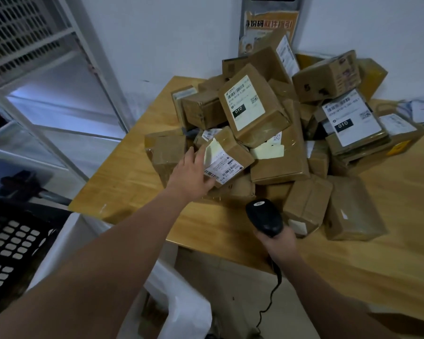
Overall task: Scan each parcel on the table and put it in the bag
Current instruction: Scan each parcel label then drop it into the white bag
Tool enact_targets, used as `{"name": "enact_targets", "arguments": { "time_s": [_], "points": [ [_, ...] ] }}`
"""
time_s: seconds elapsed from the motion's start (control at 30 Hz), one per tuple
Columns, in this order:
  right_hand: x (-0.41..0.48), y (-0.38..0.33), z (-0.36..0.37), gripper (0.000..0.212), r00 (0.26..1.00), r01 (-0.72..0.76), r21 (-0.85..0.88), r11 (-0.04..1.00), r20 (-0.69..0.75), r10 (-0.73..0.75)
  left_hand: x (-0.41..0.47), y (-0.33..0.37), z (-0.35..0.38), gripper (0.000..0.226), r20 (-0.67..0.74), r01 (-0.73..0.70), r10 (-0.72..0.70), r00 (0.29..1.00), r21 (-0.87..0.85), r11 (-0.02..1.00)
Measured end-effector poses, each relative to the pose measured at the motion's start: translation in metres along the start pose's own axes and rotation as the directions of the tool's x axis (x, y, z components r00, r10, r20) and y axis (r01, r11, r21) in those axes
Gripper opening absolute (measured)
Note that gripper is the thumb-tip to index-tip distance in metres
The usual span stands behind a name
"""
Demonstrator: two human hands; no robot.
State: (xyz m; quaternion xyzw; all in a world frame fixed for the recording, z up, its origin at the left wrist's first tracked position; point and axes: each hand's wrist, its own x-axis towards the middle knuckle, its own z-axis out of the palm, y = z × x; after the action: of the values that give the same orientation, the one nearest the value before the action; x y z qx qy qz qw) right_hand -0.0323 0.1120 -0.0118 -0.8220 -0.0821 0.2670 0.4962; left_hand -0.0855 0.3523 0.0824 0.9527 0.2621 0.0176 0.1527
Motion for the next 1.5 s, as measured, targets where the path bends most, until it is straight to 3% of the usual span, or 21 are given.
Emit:
{"name": "enact_targets", "arguments": {
  "time_s": [0.13, 0.47, 0.57, 0.7, 0.8, 0.9, 1.0, 1.13, 1.27, 1.3, 1.43, 1.5],
  "points": [
    [0.007, -0.004, 0.013, 0.014, 0.999, 0.005, -0.005, 1.0, -0.054, -0.005, 0.007, -0.011, 0.01, 0.088, 0.038, -0.058, 0.059, 0.997, -0.044, 0.997],
    [0.01, -0.021, 0.017, 0.023, 0.993, 0.042, -0.031, 0.999, -0.112, -0.045, 0.013, -0.014, 0.01, 0.076, -0.101, -0.12, 0.099, 0.99, -0.235, 0.965],
    [0.006, -0.038, 0.012, 0.012, 0.98, 0.108, -0.028, 0.994, -0.163, -0.111, 0.005, -0.014, 0.003, 0.078, -0.155, -0.112, 0.046, 0.987, -0.448, 0.887],
    [-0.009, -0.065, 0.005, 0.022, 0.903, 0.292, 0.147, 0.945, -0.369, -0.221, -0.017, -0.021, -0.005, 0.067, -0.163, -0.11, -0.005, 0.987, -0.689, 0.717],
    [-0.017, -0.085, 0.003, 0.028, 0.924, 0.34, 0.324, 0.883, -0.288, -0.251, -0.034, -0.033, -0.003, 0.059, -0.093, -0.053, -0.043, 0.995, -0.824, 0.563],
    [-0.018, -0.099, 0.001, 0.029, 0.939, 0.34, 0.388, 0.857, -0.088, -0.332, -0.046, -0.035, 0.0, 0.055, -0.001, 0.026, -0.062, 0.998, -0.905, 0.425],
    [-0.017, -0.102, 0.003, 0.031, 0.941, 0.284, 0.411, 0.866, 0.051, -0.333, -0.053, -0.021, 0.002, 0.048, -0.024, 0.021, -0.146, 0.989, -0.953, 0.304],
    [-0.016, -0.103, 0.003, 0.027, 0.968, 0.231, 0.423, 0.876, -0.011, -0.25, -0.058, -0.004, 0.006, 0.051, 0.043, 0.077, -0.143, 0.989, -0.967, 0.241],
    [-0.019, -0.098, -0.009, 0.025, 0.968, 0.238, 0.44, 0.866, -0.04, -0.246, -0.064, 0.005, 0.008, 0.043, 0.137, 0.165, -0.11, 0.985, -0.936, 0.31],
    [-0.021, -0.097, -0.011, 0.028, 0.968, 0.243, 0.465, 0.851, -0.059, -0.244, -0.066, 0.008, 0.007, 0.039, 0.149, 0.184, -0.148, 0.978, -0.948, 0.26],
    [-0.03, -0.095, -0.014, 0.027, 0.977, 0.185, 0.655, 0.733, -0.045, -0.208, -0.072, 0.024, 0.01, 0.035, 0.226, 0.19, -0.252, 0.941, -0.969, -0.16],
    [-0.034, -0.096, -0.011, 0.038, 0.97, 0.157, 0.689, 0.708, 0.028, -0.242, -0.074, 0.037, 0.014, 0.042, 0.253, 0.195, -0.217, 0.943, -0.947, -0.257]
  ]
}}
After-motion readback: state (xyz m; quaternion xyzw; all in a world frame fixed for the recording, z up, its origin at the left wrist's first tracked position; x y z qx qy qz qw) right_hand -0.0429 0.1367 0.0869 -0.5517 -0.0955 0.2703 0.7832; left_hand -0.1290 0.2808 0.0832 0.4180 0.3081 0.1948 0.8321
